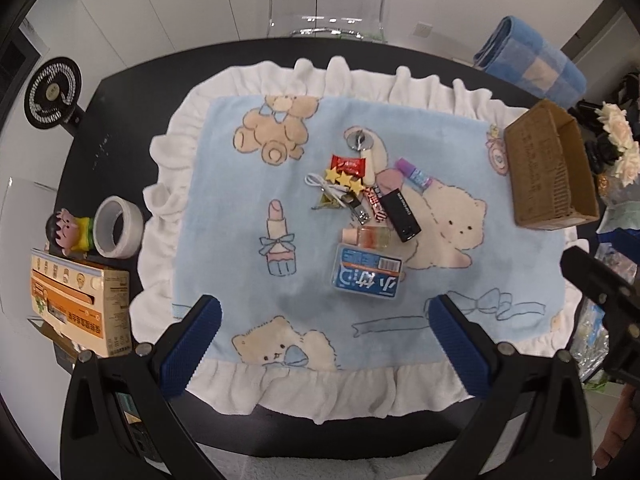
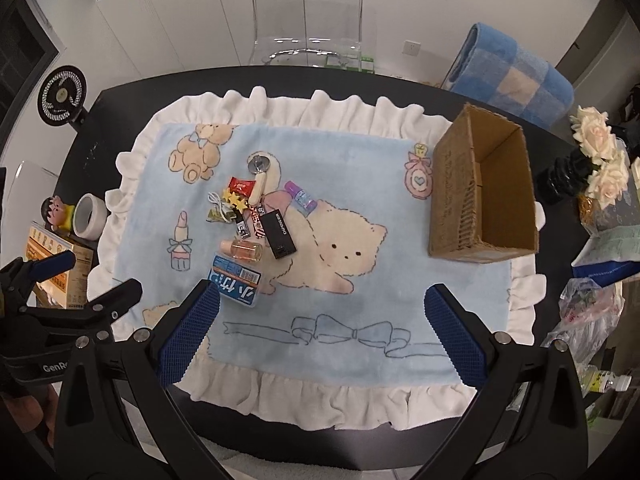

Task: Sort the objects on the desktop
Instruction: 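Lower both tools to the items, grasp floss box with left and purple bottle with right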

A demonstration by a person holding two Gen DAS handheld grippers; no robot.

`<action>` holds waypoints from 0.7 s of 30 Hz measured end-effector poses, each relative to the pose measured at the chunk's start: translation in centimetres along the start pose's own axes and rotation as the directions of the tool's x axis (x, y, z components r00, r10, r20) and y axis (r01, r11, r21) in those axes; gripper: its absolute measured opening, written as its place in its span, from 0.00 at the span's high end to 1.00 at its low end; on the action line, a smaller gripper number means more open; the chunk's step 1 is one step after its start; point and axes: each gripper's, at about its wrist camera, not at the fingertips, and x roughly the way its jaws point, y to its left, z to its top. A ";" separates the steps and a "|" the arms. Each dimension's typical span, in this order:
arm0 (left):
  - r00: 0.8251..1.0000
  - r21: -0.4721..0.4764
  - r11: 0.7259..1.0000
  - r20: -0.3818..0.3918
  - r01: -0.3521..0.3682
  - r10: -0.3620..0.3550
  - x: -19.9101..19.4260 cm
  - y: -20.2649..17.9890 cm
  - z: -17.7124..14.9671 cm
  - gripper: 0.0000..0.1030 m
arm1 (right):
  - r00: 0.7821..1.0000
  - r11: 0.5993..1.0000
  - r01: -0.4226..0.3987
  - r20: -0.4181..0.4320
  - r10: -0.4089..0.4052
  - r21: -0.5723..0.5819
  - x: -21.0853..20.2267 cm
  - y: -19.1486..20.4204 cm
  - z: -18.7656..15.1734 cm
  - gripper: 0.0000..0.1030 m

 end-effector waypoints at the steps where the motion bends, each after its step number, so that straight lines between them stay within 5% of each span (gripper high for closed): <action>1: 1.000 -0.008 1.000 -0.010 0.004 -0.004 0.7 0.0 0.1 0.00 | 1.000 1.000 0.001 -0.008 -0.002 -0.009 0.6 0.1 0.4 0.00; 14: 0.989 -0.161 0.987 -0.143 0.008 -0.031 9.3 -0.5 1.1 0.00 | 0.994 0.988 -0.044 -0.108 0.028 -0.151 10.0 0.4 4.9 0.00; 21: 0.984 -0.155 0.988 -0.175 -0.001 -0.026 13.5 -1.8 1.5 0.00 | 0.983 0.963 -0.077 -0.182 0.030 -0.259 16.6 0.6 5.8 0.00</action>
